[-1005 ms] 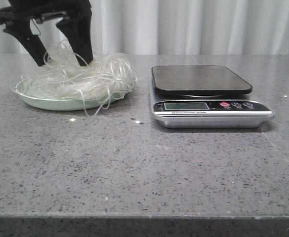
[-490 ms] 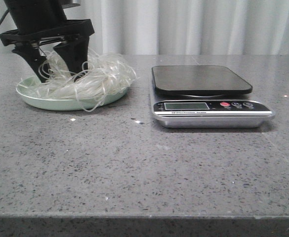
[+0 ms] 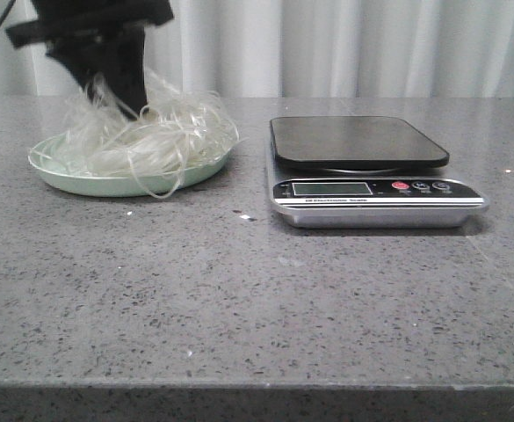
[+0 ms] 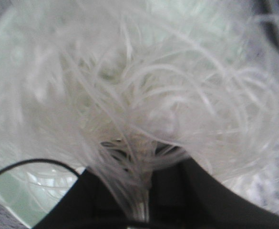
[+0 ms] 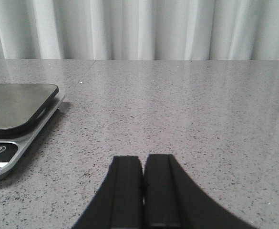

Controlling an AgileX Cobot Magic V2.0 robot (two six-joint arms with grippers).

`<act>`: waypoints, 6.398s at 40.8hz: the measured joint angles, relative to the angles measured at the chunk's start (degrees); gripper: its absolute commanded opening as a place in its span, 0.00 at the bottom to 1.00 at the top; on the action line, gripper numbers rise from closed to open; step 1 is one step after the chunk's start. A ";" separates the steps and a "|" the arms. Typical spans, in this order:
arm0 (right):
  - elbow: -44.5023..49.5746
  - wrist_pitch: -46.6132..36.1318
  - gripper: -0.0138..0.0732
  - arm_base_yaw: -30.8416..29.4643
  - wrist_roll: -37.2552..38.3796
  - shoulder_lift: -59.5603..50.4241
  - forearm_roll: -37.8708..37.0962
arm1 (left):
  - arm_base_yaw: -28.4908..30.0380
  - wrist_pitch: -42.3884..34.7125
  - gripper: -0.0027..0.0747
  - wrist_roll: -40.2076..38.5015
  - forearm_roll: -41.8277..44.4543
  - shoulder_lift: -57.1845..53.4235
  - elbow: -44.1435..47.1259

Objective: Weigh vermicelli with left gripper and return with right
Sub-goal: 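Lower the left gripper into the vermicelli pile and close on it, then lift the vermicelli with the left gripper and carry it over the scale, then lower the vermicelli onto the scale pan and open the left gripper, then withdraw the left gripper upward away from the scale, then lower the right gripper onto the vermicelli on the scale and grasp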

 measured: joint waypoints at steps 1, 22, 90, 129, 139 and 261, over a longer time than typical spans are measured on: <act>0.00 0.00 0.33 0.00 0.00 0.00 0.00 | 0.00 0.13 0.22 0.00 0.11 0.00 -1.35; 0.00 0.00 0.33 0.00 0.00 0.00 0.00 | -2.44 2.02 0.22 -2.58 -0.21 -0.11 -30.11; 0.00 0.00 0.33 0.00 0.00 0.00 0.00 | -19.33 1.83 0.27 -2.58 -4.29 18.89 -37.75; 0.00 0.00 0.33 0.00 0.00 0.00 0.00 | -13.29 1.78 0.76 -2.58 -0.52 1.00 -31.63; 0.00 0.00 0.33 0.00 0.00 0.00 0.00 | -4.04 1.78 0.74 -2.58 2.87 -12.40 -12.28; -82.15 45.32 0.87 20.69 -10.80 90.05 6.14 | 11.69 -35.23 0.21 -6.89 17.65 -86.16 70.94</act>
